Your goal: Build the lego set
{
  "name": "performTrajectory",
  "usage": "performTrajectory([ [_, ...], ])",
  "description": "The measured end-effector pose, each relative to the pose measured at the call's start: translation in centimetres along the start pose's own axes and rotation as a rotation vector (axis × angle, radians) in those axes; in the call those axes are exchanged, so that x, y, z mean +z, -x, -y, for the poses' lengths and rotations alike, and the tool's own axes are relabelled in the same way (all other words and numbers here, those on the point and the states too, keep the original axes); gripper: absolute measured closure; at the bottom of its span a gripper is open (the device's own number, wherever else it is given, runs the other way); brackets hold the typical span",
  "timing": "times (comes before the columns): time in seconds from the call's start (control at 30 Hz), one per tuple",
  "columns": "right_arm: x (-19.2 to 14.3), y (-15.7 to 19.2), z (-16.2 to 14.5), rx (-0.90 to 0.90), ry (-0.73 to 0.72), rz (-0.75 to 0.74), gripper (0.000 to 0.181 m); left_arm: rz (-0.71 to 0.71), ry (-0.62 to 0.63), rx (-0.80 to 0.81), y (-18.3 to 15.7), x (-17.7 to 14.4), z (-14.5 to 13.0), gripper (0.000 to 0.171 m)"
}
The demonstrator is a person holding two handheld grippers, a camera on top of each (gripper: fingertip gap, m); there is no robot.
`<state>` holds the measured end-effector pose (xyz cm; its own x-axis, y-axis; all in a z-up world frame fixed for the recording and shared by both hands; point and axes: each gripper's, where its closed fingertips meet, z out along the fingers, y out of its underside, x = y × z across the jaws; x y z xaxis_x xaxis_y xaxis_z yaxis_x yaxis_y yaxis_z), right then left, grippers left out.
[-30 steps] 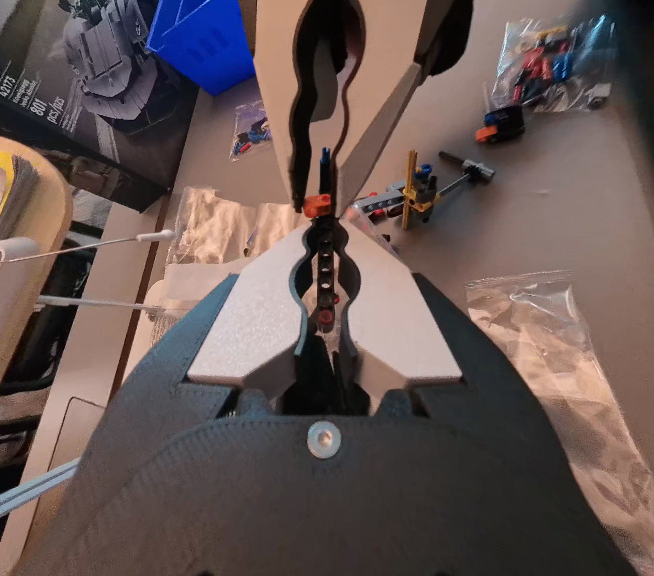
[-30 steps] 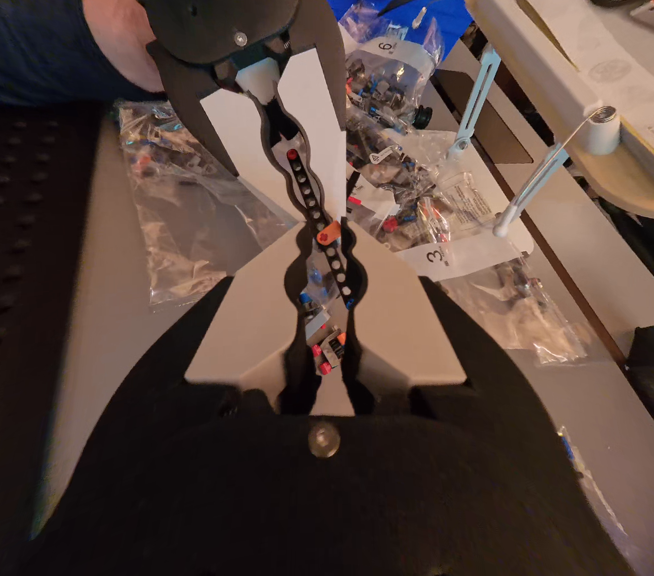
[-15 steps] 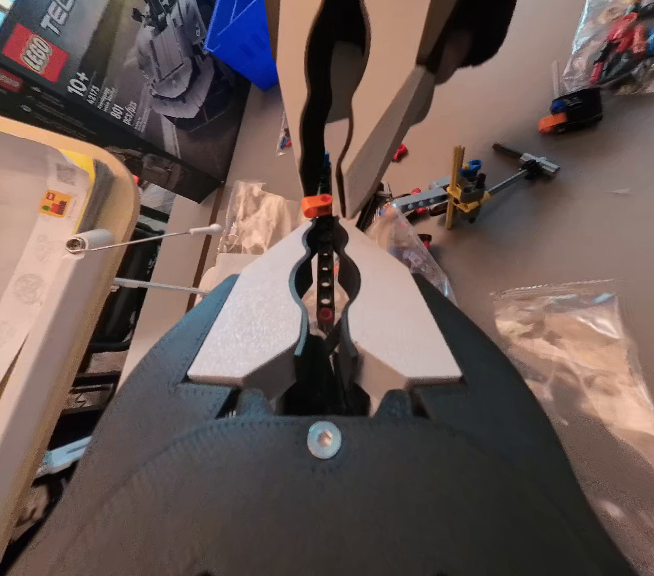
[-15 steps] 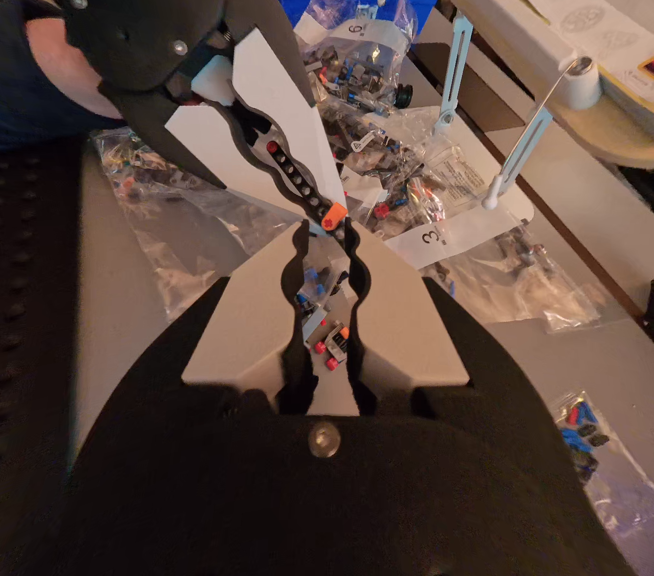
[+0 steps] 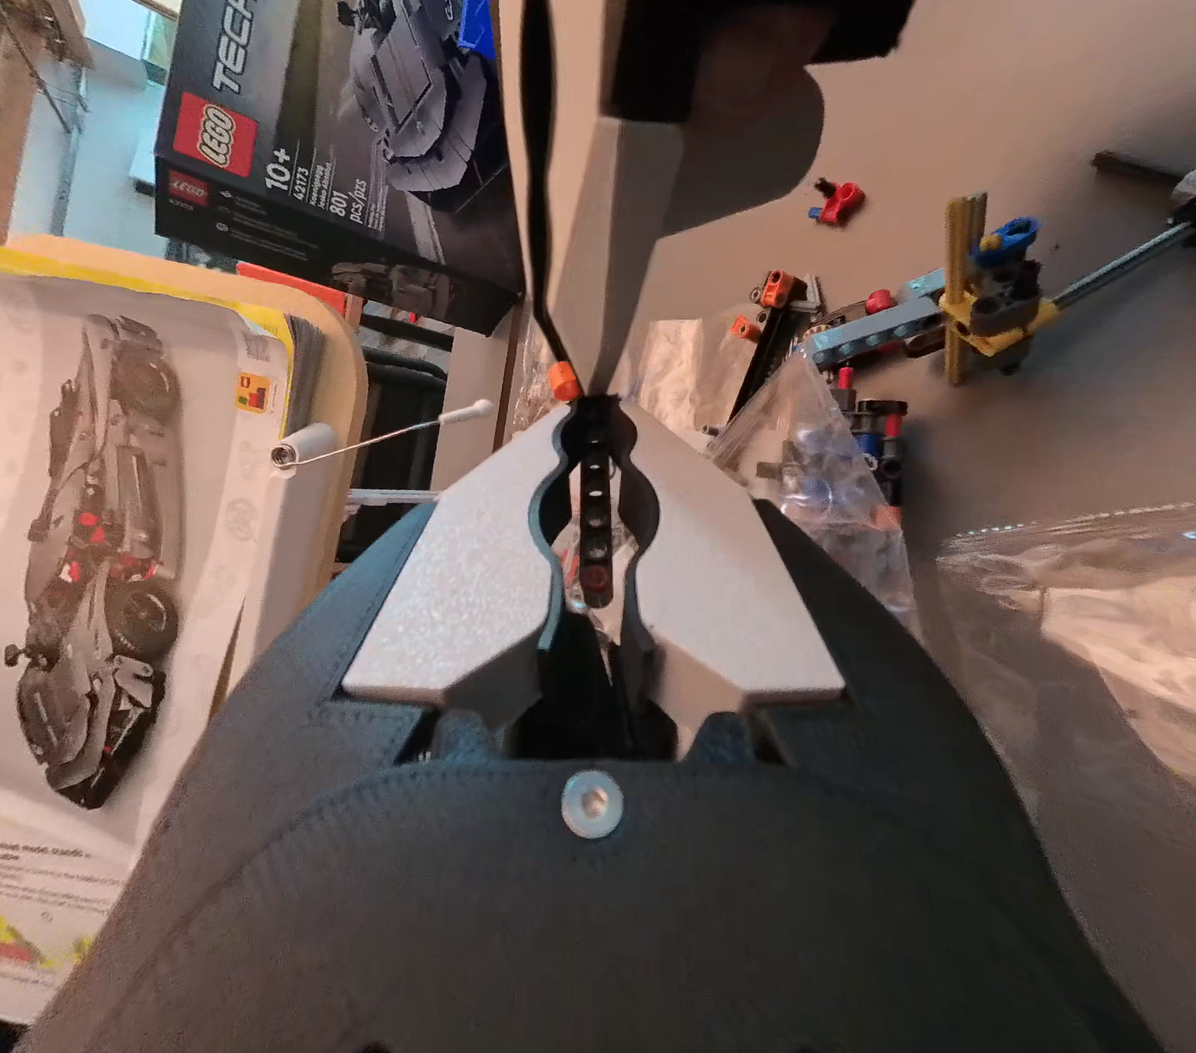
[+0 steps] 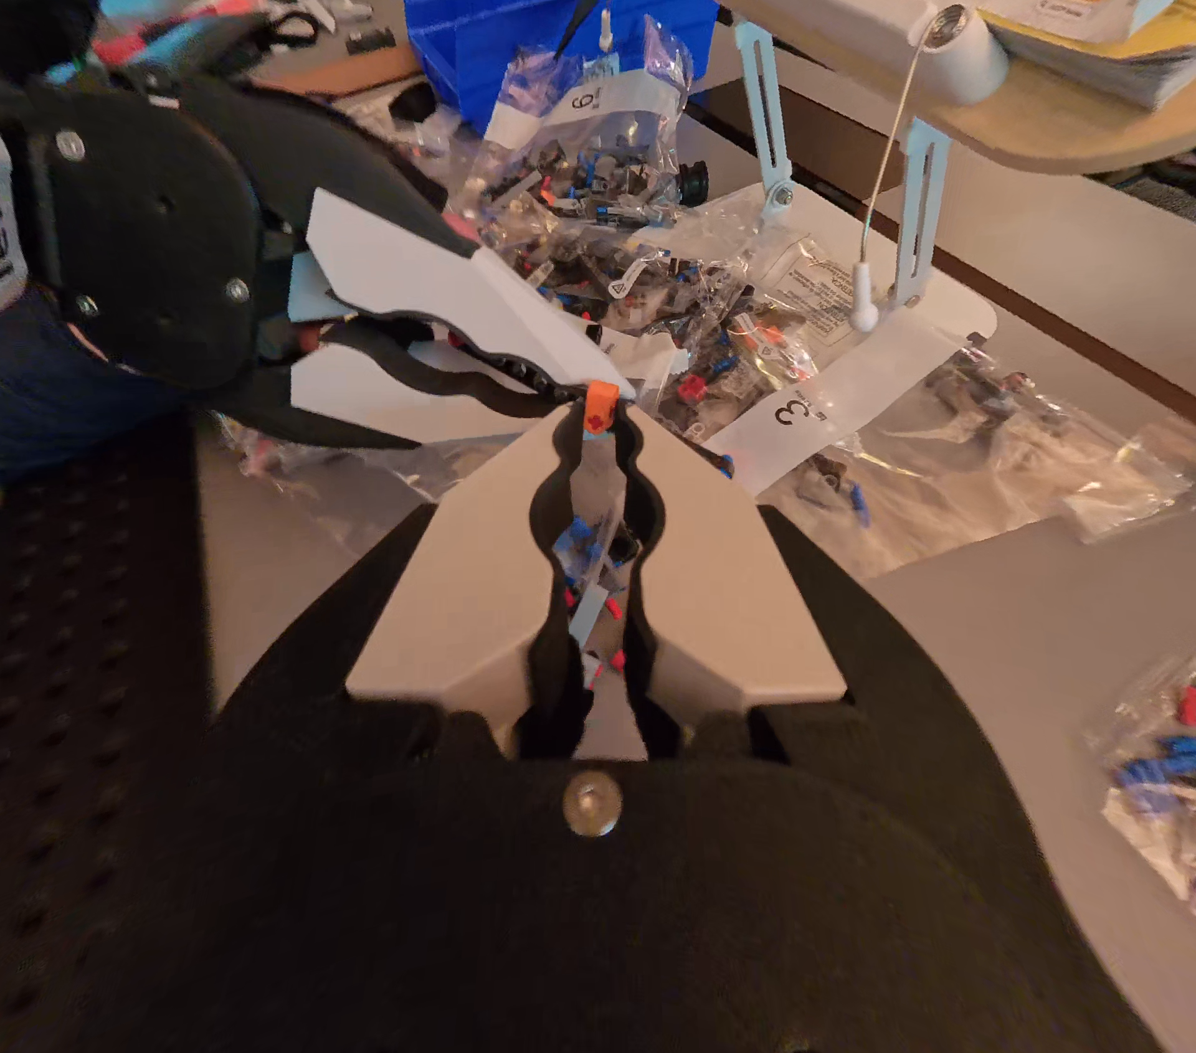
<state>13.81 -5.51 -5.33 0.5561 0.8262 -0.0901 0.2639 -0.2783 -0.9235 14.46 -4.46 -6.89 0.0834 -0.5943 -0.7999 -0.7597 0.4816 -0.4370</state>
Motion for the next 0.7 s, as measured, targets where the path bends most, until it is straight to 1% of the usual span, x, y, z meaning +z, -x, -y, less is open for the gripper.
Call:
performTrajectory([
  [0.07,0.0,-0.2,-0.1,0.023,-0.001,-0.004,0.175,0.014,0.020,0.022,-0.1,0.2,0.0,0.165],
  [0.2,0.1,-0.6,-0.2,-0.046,0.026,-0.077,0.176,0.037,0.050,0.021,0.0,0.6,-0.1,0.165],
  [0.3,0.2,-0.9,-0.5,-0.114,0.073,-0.141,0.177,0.013,0.070,-0.019,-0.2,0.9,-0.4,0.165],
  [0.43,0.1,-1.0,-0.9,-0.142,0.115,-0.161,0.177,-0.054,0.076,-0.089,-0.7,1.5,-0.8,0.164],
  [0.5,-0.3,-0.6,-0.6,-0.157,0.109,-0.150,0.178,-0.064,0.044,-0.120,-0.6,1.2,-0.3,0.164],
  [0.57,-0.4,-0.4,-0.5,-0.159,0.107,-0.129,0.177,-0.084,0.039,-0.133,-0.6,1.1,-0.4,0.163],
  [0.63,-0.7,-0.1,-0.6,-0.259,0.131,-0.140,0.178,-0.111,0.008,-0.168,-0.9,1.1,-0.1,0.164],
  [0.7,-0.8,0.2,-0.2,-0.297,0.124,-0.151,0.178,-0.122,-0.005,-0.185,-0.7,0.8,0.0,0.164],
])
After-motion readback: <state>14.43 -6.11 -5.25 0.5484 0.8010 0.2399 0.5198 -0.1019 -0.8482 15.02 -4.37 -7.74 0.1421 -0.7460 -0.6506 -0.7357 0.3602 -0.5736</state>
